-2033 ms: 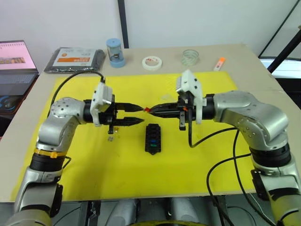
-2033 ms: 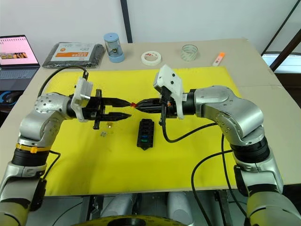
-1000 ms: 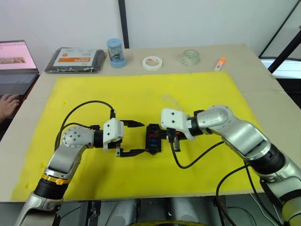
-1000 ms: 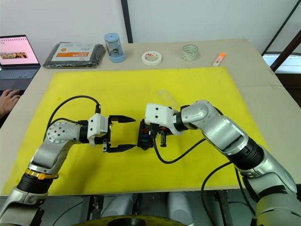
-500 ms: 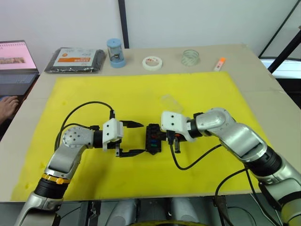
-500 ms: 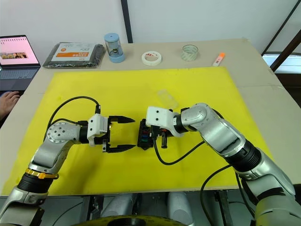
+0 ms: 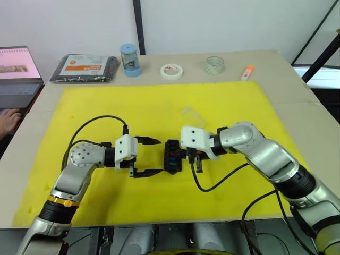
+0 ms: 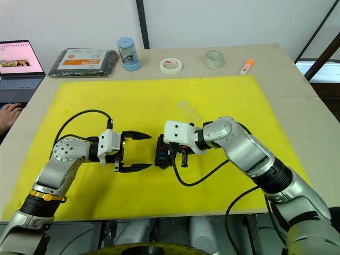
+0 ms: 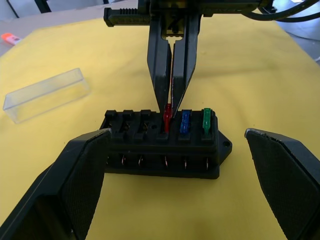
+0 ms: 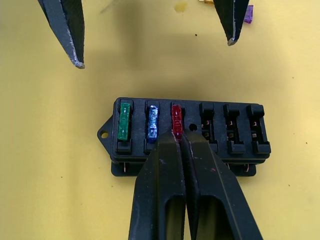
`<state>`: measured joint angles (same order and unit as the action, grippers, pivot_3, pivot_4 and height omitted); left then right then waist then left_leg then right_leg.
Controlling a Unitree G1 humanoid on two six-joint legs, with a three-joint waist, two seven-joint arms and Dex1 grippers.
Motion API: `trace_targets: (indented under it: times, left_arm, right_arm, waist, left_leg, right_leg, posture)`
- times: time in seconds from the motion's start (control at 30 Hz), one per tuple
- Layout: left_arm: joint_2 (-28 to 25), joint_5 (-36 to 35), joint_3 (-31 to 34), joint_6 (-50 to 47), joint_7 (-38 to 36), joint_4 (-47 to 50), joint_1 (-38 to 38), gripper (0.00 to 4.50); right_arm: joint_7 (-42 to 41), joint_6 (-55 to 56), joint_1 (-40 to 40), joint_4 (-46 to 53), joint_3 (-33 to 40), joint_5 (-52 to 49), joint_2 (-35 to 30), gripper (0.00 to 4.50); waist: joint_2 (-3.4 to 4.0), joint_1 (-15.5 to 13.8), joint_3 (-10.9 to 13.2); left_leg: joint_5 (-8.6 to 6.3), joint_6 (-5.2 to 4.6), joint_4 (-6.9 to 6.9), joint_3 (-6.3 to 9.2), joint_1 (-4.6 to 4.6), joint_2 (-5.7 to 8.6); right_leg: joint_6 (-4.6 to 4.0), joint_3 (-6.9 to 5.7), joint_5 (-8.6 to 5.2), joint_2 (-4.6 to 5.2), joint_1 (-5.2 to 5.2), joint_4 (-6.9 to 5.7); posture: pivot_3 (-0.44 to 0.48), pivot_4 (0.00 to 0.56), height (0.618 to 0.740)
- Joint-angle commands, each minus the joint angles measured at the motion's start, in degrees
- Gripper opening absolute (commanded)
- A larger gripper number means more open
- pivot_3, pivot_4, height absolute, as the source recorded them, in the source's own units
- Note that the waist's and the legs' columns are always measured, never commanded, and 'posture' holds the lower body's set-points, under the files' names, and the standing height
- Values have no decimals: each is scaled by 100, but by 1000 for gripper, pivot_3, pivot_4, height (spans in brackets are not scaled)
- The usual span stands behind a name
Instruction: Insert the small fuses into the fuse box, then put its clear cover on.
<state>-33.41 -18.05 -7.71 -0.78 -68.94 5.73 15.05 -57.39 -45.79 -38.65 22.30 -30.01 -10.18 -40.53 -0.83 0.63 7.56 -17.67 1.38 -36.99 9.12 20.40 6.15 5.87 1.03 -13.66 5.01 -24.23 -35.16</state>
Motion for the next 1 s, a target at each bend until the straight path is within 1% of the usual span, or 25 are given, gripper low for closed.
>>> trace_targets:
  times: [0.03,0.17,0.53,0.8,0.9,1.0]
  left_arm:
    - [12,-102,20,-30,49,233,92,4500]
    - [23,-106,-4,-81,74,238,156,4500]
    - [31,-114,2,-213,70,306,239,4500]
    - [22,-130,21,-167,14,268,240,4500]
    - [30,-133,23,-122,-16,220,237,4500]
    - [36,-124,10,-87,-37,192,223,4500]
  right_arm:
    - [-62,51,-17,1,41,7,67,684]
    - [-101,65,1,26,119,-34,100,1975]
    - [-193,-161,-7,39,585,-474,175,1975]
    - [-111,-442,16,170,964,-926,261,1975]
    - [-17,-488,92,225,1124,-1039,262,1381]
    - [103,-479,151,224,1191,-1065,278,366]
  waist:
    - [1,-5,0]
    - [0,-11,0]
    - [1,-12,1]
    - [1,-13,1]
    - [1,-15,1]
    - [1,-16,1]
  left_leg:
    - [0,0,0,0,0,0]
    - [0,0,0,0,3,1]
    - [0,0,0,1,5,1]
    - [0,0,1,1,5,1]
    - [0,0,0,1,5,1]
    - [0,0,0,1,5,1]
  right_leg:
    - [0,0,0,0,0,0]
    - [0,0,0,1,-1,1]
    - [0,0,0,1,-2,2]
    - [0,0,0,1,-1,2]
    - [0,0,0,1,-1,2]
    - [0,0,0,1,-1,2]
  posture:
    - [0,150,740]
    - [0,150,740]
    - [0,150,740]
    - [0,150,740]
    - [0,150,740]
    - [0,150,740]
